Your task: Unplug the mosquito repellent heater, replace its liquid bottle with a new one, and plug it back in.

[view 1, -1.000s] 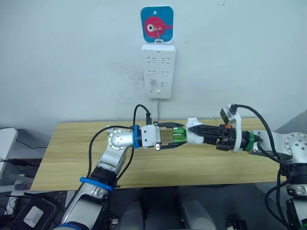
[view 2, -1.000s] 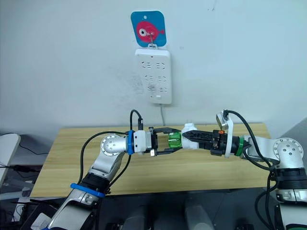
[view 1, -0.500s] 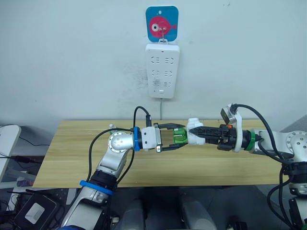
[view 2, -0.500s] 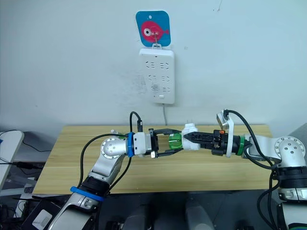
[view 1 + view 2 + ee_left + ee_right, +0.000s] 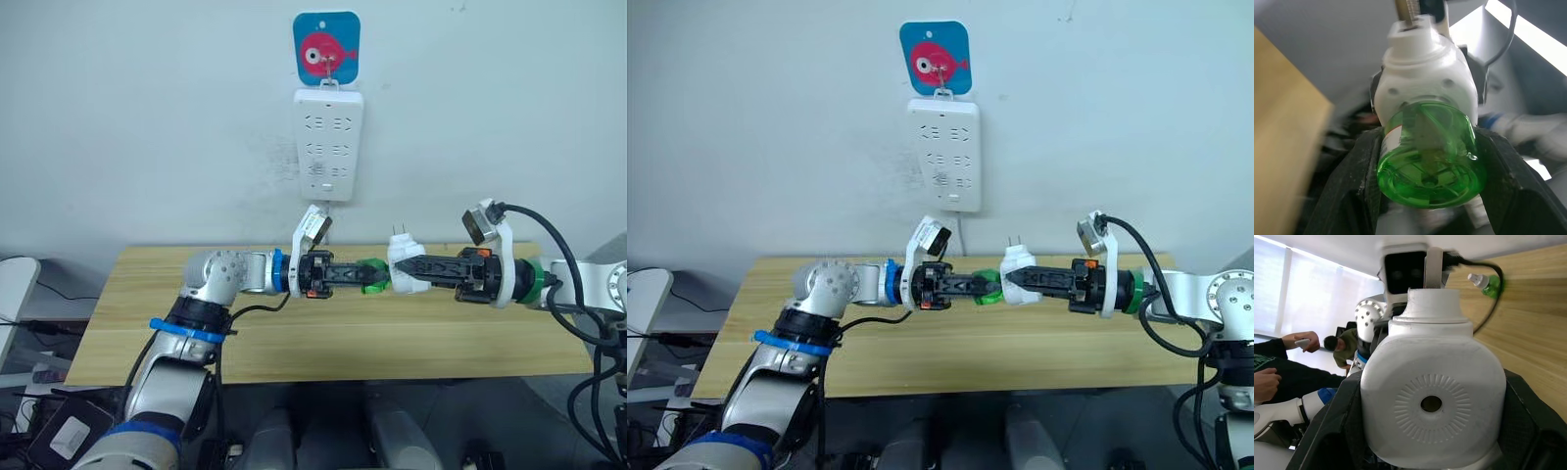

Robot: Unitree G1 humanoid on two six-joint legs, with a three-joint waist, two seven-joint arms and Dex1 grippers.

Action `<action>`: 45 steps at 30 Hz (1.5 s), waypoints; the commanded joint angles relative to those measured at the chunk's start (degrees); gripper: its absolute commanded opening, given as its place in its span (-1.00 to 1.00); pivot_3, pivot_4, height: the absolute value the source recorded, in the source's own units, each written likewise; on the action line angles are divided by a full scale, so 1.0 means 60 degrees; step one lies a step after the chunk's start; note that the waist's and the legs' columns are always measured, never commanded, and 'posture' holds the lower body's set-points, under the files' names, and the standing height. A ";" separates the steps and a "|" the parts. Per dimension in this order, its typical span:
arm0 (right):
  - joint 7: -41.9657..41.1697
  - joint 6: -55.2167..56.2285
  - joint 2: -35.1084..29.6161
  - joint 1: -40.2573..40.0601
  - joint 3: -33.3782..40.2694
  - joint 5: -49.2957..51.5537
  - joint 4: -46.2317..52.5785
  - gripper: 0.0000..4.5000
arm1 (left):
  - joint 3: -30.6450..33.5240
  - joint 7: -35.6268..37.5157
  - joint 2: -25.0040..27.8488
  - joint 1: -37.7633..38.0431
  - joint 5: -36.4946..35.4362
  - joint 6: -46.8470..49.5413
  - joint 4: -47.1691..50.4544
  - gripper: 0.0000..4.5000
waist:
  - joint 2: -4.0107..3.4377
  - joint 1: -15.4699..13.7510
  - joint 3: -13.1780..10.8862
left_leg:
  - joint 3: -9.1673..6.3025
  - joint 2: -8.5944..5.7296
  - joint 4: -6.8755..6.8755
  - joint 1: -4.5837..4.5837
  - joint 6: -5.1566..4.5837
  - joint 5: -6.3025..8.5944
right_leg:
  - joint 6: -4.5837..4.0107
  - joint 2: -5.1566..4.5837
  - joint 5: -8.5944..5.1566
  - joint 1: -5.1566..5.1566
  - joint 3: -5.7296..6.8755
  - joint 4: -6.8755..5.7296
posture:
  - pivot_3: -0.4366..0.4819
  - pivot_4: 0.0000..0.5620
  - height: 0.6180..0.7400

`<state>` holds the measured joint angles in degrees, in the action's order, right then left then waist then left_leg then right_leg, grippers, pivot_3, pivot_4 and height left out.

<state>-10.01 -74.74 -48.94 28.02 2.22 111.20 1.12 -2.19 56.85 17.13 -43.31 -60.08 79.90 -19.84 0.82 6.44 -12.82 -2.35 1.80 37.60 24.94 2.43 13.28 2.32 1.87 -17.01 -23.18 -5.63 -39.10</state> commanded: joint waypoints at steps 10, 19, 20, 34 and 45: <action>0.0050 0.0443 0.0047 -0.0245 0.0079 0.0300 -0.0029 0.33 | 0.2031 -0.1412 -0.0214 0.1263 -0.0466 0.0446 0.1231 1.00 | -0.0001 -0.0038 0.0000 | 0.0015 -0.0005 -0.0006 -0.0002 0.0006 -0.0003 | 0.0001 -0.0023 0.0002 -0.0001 -0.0015 -0.0002 | -0.35 -0.28 1.00; 0.0378 0.0456 -0.0222 -0.0617 0.0806 0.0300 -0.0736 0.33 | 0.1138 -0.1216 0.1198 0.4017 0.2922 -0.5260 0.6043 1.00 | -0.0001 -0.0098 0.0001 | 0.0029 -0.0003 -0.0009 -0.0006 0.0008 -0.0003 | -0.0039 -0.0034 0.0031 0.0000 -0.0028 0.0001 | -0.30 -0.27 1.00; 0.0411 0.0454 -0.0206 -0.0588 0.0828 0.0300 -0.0791 0.33 | 0.0405 -0.0635 0.1601 0.4477 0.4537 -0.7765 0.6102 1.00 | -0.0003 -0.0112 0.0002 | 0.0034 -0.0006 -0.0009 -0.0008 0.0008 -0.0003 | -0.0040 -0.0034 0.0031 -0.0001 -0.0033 0.0001 | -0.29 -0.27 1.00; 0.0557 -0.0048 0.0584 -0.0034 0.0479 0.0300 -0.0709 0.33 | -0.1710 -0.3891 0.0819 0.2233 1.3279 -2.3699 -0.0120 1.00 | 0.0006 -0.0431 -0.0003 | 0.0181 -0.0040 -0.0018 -0.0012 -0.0049 -0.0007 | 0.0071 -0.0133 0.0097 -0.0009 -0.0174 0.0052 | -0.25 -0.22 1.00; 0.0628 -0.0094 0.0721 0.0062 0.0479 0.0300 -0.0650 0.33 | -0.2438 -0.5194 0.0720 0.1174 1.4100 -2.4535 -0.1433 0.61 | 0.0006 -0.0245 -0.0003 | 0.0173 -0.0040 -0.0011 -0.0011 -0.0061 -0.0004 | 0.0078 -0.0137 0.0101 -0.0010 -0.0165 0.0030 | -0.31 -0.21 1.00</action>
<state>-5.73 -75.16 -44.59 27.71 3.88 111.42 -4.74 -16.28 26.87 21.61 -35.22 25.10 -66.94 -28.39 0.86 4.97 -12.84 -1.31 1.56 37.54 24.87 2.06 13.25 2.79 1.05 -16.40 -23.24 -6.61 -38.93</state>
